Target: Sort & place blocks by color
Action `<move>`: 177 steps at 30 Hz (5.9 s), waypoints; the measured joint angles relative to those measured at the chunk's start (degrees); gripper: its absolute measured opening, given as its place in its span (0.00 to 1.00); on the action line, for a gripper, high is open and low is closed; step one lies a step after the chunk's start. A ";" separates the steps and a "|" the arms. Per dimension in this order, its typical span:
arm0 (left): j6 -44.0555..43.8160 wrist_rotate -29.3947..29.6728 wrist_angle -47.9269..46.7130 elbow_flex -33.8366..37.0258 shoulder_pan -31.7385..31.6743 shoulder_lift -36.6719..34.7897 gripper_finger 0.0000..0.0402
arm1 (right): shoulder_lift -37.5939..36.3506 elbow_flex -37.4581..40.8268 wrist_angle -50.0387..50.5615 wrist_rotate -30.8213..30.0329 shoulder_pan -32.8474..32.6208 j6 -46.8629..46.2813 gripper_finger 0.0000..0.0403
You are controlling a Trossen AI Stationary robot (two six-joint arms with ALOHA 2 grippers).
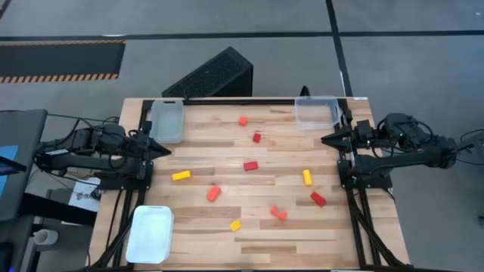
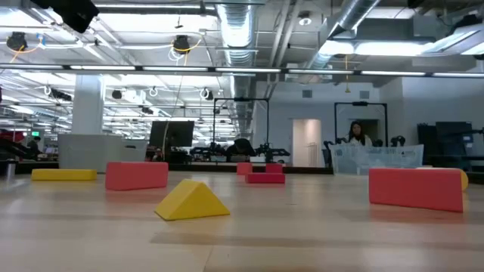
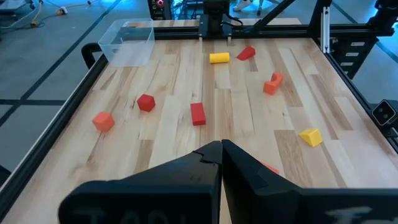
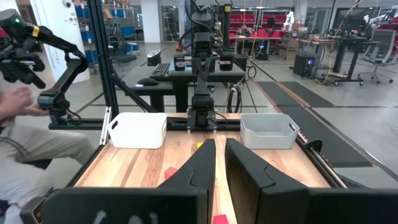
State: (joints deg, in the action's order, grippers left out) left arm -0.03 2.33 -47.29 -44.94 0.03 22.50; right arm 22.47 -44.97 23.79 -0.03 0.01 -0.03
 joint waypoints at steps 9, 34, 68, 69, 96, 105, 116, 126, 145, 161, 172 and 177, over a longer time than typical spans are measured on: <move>0.00 0.01 0.00 0.00 -0.01 -0.01 0.00 | -0.01 0.00 0.01 0.00 0.02 0.02 0.16; 2.33 0.05 2.10 0.00 -0.01 0.00 0.00 | -0.01 0.00 0.00 -0.01 0.09 2.83 0.16; -6.56 15.56 21.33 0.00 -0.02 0.01 0.00 | 0.01 0.00 -0.26 -0.06 0.39 13.60 0.16; -6.47 15.56 21.33 0.00 -0.01 0.00 0.00 | 0.01 0.00 -0.26 -0.04 0.39 13.60 0.16; -6.71 17.49 18.12 1.35 -0.01 -0.02 0.00 | 16.48 -0.08 4.05 -5.97 0.55 -0.72 0.16; -5.16 20.01 18.29 1.35 0.00 -0.02 0.00 | 29.12 0.00 5.66 -8.36 7.25 -2.13 0.16; -5.16 22.36 21.37 1.35 0.00 0.00 0.00 | 39.01 0.00 3.63 -7.65 15.23 -1.41 0.36; -0.15 22.37 26.82 1.35 -0.02 0.00 0.00 | 52.86 -0.73 -9.34 -3.16 21.47 -1.50 0.74; 2.58 22.34 29.03 1.35 -0.04 0.00 0.00 | 85.97 -21.45 -13.60 0.09 24.36 0.56 0.81; 4.04 22.32 28.70 1.35 -0.06 0.00 0.00 | 89.11 -27.19 -3.59 -0.17 24.43 3.65 0.81; 3.87 22.30 28.63 1.35 -0.04 0.00 0.00 | 87.07 -26.84 2.75 0.13 23.97 12.69 0.80; 3.73 22.29 28.65 1.35 -0.04 0.00 0.00 | 88.80 -26.74 1.99 -0.27 24.13 15.03 0.79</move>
State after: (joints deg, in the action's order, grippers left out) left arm 3.70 24.62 -18.63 -43.59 -0.01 22.50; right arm 111.26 -71.71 25.78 -0.30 24.14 14.99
